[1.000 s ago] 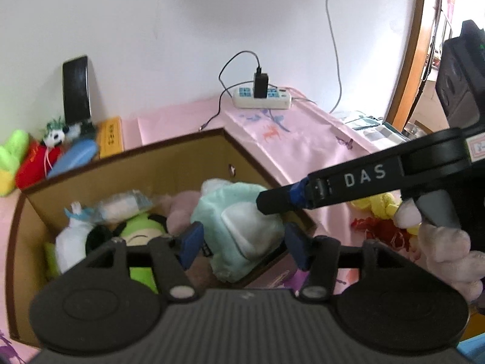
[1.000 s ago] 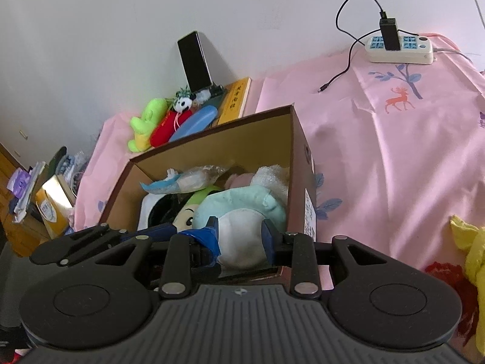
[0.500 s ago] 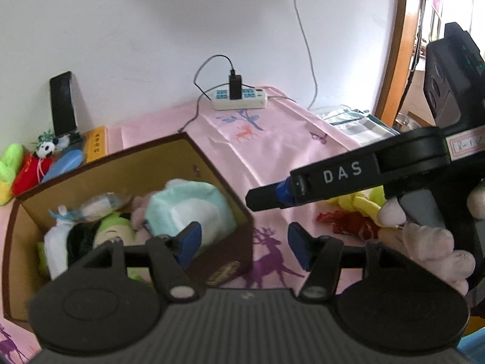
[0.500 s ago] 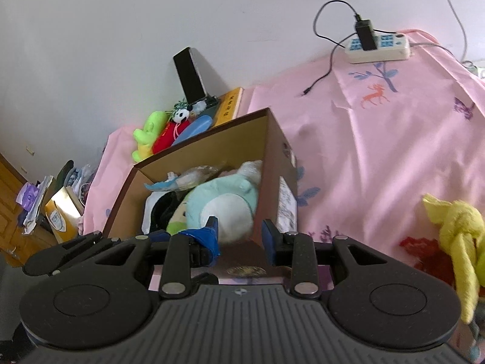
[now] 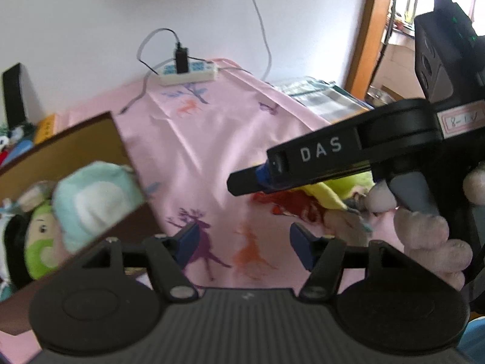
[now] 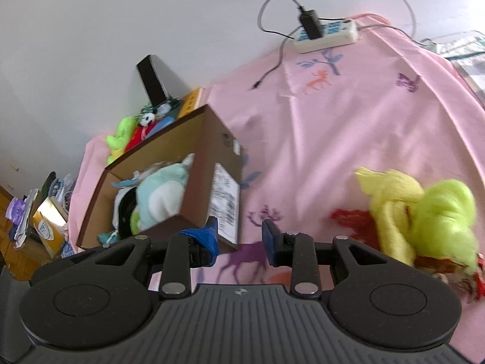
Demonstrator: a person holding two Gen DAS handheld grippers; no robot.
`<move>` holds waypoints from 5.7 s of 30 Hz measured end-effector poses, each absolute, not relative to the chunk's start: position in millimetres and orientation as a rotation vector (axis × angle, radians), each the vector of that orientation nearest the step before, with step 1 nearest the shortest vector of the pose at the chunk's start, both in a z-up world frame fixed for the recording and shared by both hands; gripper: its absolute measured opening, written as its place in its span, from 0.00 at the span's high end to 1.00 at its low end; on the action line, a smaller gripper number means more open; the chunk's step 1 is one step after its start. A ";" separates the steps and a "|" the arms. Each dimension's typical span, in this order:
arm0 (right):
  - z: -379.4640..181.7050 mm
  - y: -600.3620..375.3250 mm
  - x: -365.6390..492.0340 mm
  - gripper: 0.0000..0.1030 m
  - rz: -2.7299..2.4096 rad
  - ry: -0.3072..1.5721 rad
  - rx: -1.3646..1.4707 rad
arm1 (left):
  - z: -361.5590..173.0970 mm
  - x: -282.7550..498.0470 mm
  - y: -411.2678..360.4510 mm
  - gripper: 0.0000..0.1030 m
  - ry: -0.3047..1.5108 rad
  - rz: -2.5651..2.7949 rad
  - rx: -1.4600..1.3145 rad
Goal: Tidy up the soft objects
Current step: 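Move the right gripper to the pile of soft items on the bed, then close the right gripper on the grey sock and lift it, then carry the grey sock in the right gripper over the cardboard box, then lower the sock into the box and open the right gripper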
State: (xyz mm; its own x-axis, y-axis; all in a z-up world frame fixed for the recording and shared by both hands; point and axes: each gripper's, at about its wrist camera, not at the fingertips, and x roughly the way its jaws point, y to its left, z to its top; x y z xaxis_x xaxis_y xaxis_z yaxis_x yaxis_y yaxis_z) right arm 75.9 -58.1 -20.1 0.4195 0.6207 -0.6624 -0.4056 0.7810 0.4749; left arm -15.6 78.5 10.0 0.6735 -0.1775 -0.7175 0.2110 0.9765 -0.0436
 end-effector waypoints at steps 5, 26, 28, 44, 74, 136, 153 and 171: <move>-27.1 -86.0 79.0 0.86 0.603 0.949 0.282 | 0.2 -6.5 55.0 0.37 0.831 -0.252 0.047; -49.6 -198.1 69.7 0.85 0.538 1.031 0.310 | -44.3 11.7 -29.8 0.36 0.977 -0.386 0.032; -58.0 -204.3 70.9 0.85 0.530 1.053 0.334 | -49.8 16.1 -36.7 0.36 0.990 -0.394 0.030; -90.2 -195.8 82.6 0.83 0.659 1.179 0.474 | -64.5 25.3 -43.7 0.51 1.021 -0.336 0.067; -9.4 -45.7 87.4 0.82 0.994 0.958 0.262 | 35.0 -6.0 96.6 0.52 0.760 -0.092 0.056; -41.8 106.2 154.2 0.90 0.671 0.674 0.138 | -17.5 116.1 272.4 0.30 0.774 -0.042 -0.097; -41.9 106.1 152.8 0.90 0.664 0.667 0.138 | -20.7 118.0 263.0 0.26 0.797 0.009 -0.016; -44.6 103.3 152.8 0.90 0.666 0.665 0.179 | -22.6 120.1 260.0 0.10 0.822 0.062 0.022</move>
State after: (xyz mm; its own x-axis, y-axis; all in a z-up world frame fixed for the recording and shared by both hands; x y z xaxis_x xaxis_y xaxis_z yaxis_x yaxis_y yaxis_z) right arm 152.8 103.3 -44.6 0.5902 0.6235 -0.5128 -0.5133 0.7801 0.3577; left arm 120.1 260.0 -22.6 0.6789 0.0636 -0.7315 -0.0466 0.9980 0.0434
